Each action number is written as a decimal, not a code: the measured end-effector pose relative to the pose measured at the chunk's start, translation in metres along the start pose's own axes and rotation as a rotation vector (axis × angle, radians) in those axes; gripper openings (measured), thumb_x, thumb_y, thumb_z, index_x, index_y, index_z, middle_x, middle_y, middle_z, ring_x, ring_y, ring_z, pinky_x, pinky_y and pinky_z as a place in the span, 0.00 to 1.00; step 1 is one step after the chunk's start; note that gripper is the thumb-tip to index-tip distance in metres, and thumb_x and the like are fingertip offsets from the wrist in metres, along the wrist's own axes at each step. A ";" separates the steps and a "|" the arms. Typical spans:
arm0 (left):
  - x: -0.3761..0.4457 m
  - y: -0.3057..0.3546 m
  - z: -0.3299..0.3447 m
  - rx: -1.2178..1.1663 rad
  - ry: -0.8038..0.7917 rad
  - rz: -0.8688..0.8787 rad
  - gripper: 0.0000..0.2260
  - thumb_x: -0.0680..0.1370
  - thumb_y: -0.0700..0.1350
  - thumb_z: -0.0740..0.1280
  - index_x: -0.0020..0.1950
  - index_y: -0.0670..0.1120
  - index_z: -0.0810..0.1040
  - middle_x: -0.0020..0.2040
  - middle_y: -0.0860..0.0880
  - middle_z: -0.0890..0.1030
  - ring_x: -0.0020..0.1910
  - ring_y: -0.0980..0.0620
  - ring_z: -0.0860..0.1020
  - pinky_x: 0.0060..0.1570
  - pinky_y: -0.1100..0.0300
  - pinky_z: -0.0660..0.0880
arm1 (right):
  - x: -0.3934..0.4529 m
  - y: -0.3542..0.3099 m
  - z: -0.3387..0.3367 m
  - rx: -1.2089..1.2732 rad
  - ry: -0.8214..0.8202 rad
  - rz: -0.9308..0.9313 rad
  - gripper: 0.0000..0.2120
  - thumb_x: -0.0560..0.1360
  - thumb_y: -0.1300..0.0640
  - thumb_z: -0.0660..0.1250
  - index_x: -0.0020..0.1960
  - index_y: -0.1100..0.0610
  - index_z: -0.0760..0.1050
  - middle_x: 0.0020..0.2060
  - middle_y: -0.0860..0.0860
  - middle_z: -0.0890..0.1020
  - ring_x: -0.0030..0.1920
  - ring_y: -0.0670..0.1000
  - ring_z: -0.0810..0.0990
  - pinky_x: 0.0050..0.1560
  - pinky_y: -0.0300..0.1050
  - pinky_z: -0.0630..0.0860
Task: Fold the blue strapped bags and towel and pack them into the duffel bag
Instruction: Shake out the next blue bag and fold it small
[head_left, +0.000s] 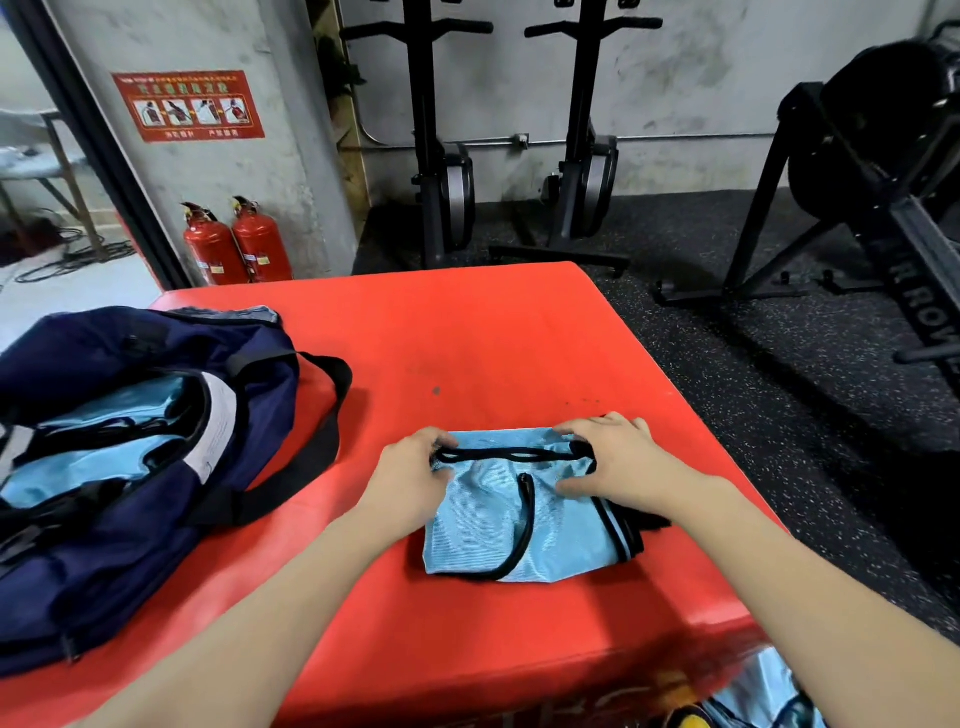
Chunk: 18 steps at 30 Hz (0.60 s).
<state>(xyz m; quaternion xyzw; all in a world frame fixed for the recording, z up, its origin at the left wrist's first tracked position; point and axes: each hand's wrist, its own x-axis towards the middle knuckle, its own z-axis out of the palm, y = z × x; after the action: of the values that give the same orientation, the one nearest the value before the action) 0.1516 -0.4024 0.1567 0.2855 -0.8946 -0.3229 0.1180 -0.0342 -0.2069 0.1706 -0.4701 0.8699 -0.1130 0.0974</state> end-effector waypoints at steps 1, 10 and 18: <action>0.000 0.000 -0.001 -0.030 0.003 -0.017 0.13 0.77 0.37 0.69 0.60 0.49 0.78 0.40 0.58 0.76 0.37 0.63 0.74 0.35 0.77 0.66 | 0.001 0.001 -0.001 0.032 -0.010 0.015 0.31 0.69 0.38 0.74 0.69 0.44 0.71 0.59 0.42 0.77 0.63 0.49 0.68 0.60 0.49 0.60; 0.013 0.000 -0.031 -0.352 -0.090 0.005 0.14 0.73 0.34 0.74 0.52 0.51 0.82 0.47 0.50 0.86 0.42 0.55 0.82 0.44 0.62 0.78 | 0.005 0.018 -0.037 0.400 -0.090 -0.005 0.28 0.61 0.36 0.79 0.44 0.60 0.81 0.36 0.58 0.78 0.37 0.52 0.76 0.40 0.51 0.69; 0.021 -0.006 -0.013 -0.233 0.151 -0.040 0.12 0.75 0.40 0.73 0.55 0.54 0.80 0.39 0.55 0.81 0.37 0.58 0.78 0.42 0.66 0.72 | 0.027 0.017 -0.004 0.448 0.093 0.111 0.13 0.70 0.45 0.77 0.41 0.52 0.78 0.34 0.52 0.82 0.36 0.49 0.76 0.43 0.49 0.75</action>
<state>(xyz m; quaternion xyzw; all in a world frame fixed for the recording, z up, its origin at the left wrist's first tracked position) 0.1424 -0.4247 0.1635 0.3112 -0.8338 -0.4043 0.2110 -0.0631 -0.2207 0.1675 -0.3826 0.8511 -0.3193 0.1653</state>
